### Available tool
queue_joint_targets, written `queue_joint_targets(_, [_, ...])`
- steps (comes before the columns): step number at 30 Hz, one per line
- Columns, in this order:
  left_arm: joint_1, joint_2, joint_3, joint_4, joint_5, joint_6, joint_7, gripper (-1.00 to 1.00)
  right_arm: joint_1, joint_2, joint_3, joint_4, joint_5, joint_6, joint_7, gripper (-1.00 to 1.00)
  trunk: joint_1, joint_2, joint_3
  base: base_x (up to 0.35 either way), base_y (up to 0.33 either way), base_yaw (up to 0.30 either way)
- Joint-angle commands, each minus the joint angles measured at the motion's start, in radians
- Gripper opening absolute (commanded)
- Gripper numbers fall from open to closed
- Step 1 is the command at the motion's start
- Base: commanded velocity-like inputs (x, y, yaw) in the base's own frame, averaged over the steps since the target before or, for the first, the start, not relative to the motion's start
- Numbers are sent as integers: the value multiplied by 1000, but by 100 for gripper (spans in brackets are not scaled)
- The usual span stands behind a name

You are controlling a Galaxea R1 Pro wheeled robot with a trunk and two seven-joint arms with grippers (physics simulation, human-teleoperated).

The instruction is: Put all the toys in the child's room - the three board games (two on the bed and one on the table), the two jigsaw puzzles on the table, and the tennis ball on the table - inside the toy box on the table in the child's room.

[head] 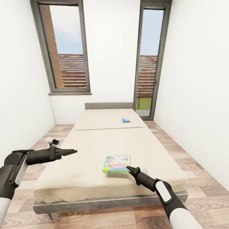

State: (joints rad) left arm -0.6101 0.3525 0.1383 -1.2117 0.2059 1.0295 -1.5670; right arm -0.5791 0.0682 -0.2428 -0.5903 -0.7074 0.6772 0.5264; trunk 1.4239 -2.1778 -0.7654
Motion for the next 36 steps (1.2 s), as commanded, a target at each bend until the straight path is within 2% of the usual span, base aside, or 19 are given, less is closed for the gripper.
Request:
queue_joint_targets(1, [0, 0, 0, 0, 0, 11, -4, 100, -1, -2, 15, -7, 1, 7, 3, -100, -4, 7, 2, 0, 0, 0])
queue_joint_targets(4, [0, 0, 0, 0, -1, 11, -4, 100, -1, -5, 42, -12, 0, 7, 4, -100, -16, 28, 12, 0, 0, 0])
queue_joint_targets(8, [0, 0, 0, 1, -2, 10, -4, 100, -1, -7, 51, -14, 0, 6, 17, -100, -31, 56, 24, 0, 0, 0])
queue_joint_targets(15, [0, 3, 1, 1, -4, 10, -4, 100, -1, -11, 54, -16, 1, 5, 113, -100, -58, 105, 46, 0, 0, 0])
queue_joint_targets(27, [-2, 10, 3, 4, -7, 9, -4, 100, 14, -13, 47, -61, -4, 5, 132, -100, -104, 189, 84, 0, 0, 0])
queue_joint_targets(32, [-2, 9, 3, 4, -7, 9, -4, 100, 15, -13, 43, -63, -6, 5, 182, -100, -123, 224, 99, 0, 0, 0])
queue_joint_targets(36, [-2, 9, 3, 4, -7, 9, -4, 100, 16, -13, 41, -63, -6, 5, 193, -100, -138, 252, 112, 0, 0, 0])
